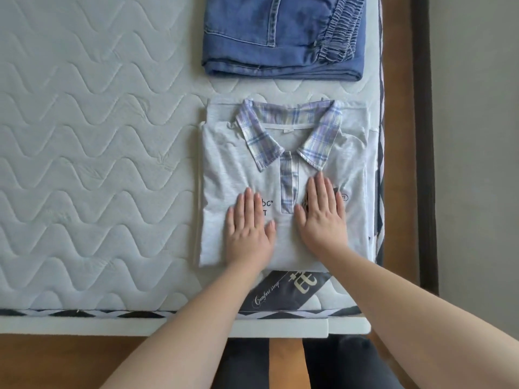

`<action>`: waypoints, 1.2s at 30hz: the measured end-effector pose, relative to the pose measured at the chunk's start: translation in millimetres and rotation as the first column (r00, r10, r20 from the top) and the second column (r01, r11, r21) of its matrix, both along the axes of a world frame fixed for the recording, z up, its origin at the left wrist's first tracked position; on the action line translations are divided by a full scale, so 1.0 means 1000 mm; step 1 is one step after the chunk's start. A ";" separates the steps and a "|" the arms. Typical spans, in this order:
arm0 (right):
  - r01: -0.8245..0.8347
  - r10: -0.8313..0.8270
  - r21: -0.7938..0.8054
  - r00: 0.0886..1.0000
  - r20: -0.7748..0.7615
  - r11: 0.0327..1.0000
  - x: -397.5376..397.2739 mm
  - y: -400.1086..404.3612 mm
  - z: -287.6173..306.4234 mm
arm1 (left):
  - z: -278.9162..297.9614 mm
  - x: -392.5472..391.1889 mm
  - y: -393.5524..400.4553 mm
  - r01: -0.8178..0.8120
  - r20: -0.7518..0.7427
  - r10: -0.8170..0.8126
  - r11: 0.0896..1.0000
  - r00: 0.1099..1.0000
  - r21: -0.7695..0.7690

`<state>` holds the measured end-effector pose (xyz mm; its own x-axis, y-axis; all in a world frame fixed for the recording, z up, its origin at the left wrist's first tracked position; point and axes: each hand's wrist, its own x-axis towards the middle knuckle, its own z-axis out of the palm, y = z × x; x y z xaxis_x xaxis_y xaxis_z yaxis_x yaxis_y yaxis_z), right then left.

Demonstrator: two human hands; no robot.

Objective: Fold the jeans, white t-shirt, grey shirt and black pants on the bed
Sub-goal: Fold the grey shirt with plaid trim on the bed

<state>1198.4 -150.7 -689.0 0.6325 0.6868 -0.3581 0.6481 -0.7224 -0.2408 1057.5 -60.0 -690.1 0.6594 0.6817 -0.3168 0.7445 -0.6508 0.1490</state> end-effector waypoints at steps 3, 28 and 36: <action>0.103 -0.094 0.171 0.994 -0.061 0.980 0.010 0.006 0.016 | 0.019 0.009 0.022 0.014 0.124 -0.007 0.998 0.992 -0.057; 0.141 -0.133 0.199 0.990 -0.053 0.970 0.202 0.112 0.038 | 0.032 0.158 0.244 0.099 0.113 -0.089 0.991 0.990 -0.092; 0.165 -0.189 0.200 0.976 0.107 0.966 0.190 0.127 0.033 | 0.033 0.161 0.221 0.003 0.196 -0.013 0.999 0.981 0.052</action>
<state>1388.8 -23.9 -655.7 0.7810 0.6078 -0.1437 0.5478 -0.7771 -0.3098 1218.7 161.2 -657.2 0.7108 0.6882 -0.1455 0.6988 -0.6673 0.2576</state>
